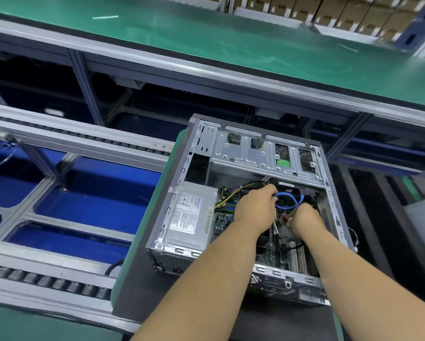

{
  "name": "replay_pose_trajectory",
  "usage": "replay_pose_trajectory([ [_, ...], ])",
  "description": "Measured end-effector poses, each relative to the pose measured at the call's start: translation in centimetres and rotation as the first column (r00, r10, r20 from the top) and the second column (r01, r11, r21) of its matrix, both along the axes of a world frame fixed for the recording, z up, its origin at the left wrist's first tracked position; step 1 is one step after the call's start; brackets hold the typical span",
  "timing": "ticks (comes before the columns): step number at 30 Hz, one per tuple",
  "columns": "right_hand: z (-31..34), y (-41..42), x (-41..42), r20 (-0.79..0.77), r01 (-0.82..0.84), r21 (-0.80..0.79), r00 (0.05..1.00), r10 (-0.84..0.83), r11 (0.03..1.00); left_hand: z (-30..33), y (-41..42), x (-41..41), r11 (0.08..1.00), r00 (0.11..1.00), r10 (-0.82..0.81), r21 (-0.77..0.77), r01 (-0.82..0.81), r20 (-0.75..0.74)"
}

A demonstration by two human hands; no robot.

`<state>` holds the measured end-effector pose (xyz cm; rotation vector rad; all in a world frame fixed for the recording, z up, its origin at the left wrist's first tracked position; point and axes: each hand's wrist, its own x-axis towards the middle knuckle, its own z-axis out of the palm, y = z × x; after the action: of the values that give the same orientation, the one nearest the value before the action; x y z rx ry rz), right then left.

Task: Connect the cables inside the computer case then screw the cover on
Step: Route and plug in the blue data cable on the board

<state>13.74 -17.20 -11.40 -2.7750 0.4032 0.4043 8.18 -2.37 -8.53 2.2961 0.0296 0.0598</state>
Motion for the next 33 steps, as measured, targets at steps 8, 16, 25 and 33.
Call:
replay_pose_trajectory([
  [8,0.9,-0.4,-0.8,-0.02,-0.121,-0.071,0.993,0.12,0.99,-0.3,-0.2,0.1,1.0,1.0,-0.003,0.013,0.003,0.0],
  [16,0.8,-0.5,-1.1,0.019,-0.155,-0.129,0.987,0.159,0.979,0.0,0.0,-0.2,1.0,1.0,0.012,0.008,-0.012,0.028],
  [25,0.1,-0.4,-0.6,0.001,-0.147,-0.041,0.989,0.147,0.988,-0.2,-0.2,0.1,1.0,0.999,0.015,-0.008,-0.015,0.039],
  [33,-0.2,-0.4,-0.4,-0.004,-0.129,-0.02,0.992,0.129,0.991,-0.1,-0.4,0.2,1.0,0.999,0.018,-0.008,-0.018,0.028],
])
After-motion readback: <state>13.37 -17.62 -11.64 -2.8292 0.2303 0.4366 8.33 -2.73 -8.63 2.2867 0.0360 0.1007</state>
